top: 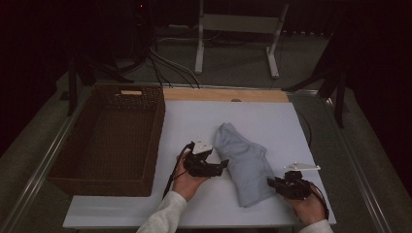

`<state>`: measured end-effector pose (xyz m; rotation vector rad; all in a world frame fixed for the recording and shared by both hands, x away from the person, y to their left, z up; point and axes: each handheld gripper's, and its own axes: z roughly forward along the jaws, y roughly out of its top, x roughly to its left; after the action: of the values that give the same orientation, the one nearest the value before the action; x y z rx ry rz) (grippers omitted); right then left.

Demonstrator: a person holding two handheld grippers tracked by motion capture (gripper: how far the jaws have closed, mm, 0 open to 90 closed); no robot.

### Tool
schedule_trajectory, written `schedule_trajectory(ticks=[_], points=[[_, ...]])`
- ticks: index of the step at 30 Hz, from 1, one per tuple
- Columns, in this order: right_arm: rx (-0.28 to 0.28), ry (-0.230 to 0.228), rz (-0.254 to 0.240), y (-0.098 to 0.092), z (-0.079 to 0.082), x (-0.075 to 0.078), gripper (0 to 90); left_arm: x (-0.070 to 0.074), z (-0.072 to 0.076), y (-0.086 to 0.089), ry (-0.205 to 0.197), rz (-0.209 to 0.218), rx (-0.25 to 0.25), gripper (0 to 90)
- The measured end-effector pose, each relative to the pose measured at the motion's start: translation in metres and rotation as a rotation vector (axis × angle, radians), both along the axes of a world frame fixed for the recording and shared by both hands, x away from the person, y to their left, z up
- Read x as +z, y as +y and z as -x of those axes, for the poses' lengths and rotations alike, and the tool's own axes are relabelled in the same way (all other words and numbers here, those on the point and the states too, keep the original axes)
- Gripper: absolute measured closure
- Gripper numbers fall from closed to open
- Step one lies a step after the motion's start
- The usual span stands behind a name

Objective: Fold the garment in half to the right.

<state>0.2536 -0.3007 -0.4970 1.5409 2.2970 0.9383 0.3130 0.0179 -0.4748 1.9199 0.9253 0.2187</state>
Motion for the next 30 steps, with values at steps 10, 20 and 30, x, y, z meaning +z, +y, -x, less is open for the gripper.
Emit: schedule_trajectory(ticks=[10,20,30], points=[[0.005,0.004,0.018,0.001,0.000,0.003,78.6,0.006,-0.021,0.000,-0.029,-0.032,0.025,33.1],[0.011,0.004,0.020,0.001,0.000,0.003,78.5,0.001,-0.041,-0.001,-0.037,-0.059,0.064,36.6],[0.011,0.002,0.017,0.001,0.001,0.003,78.5,-0.003,-0.048,-0.003,-0.035,-0.053,0.068,35.9]])
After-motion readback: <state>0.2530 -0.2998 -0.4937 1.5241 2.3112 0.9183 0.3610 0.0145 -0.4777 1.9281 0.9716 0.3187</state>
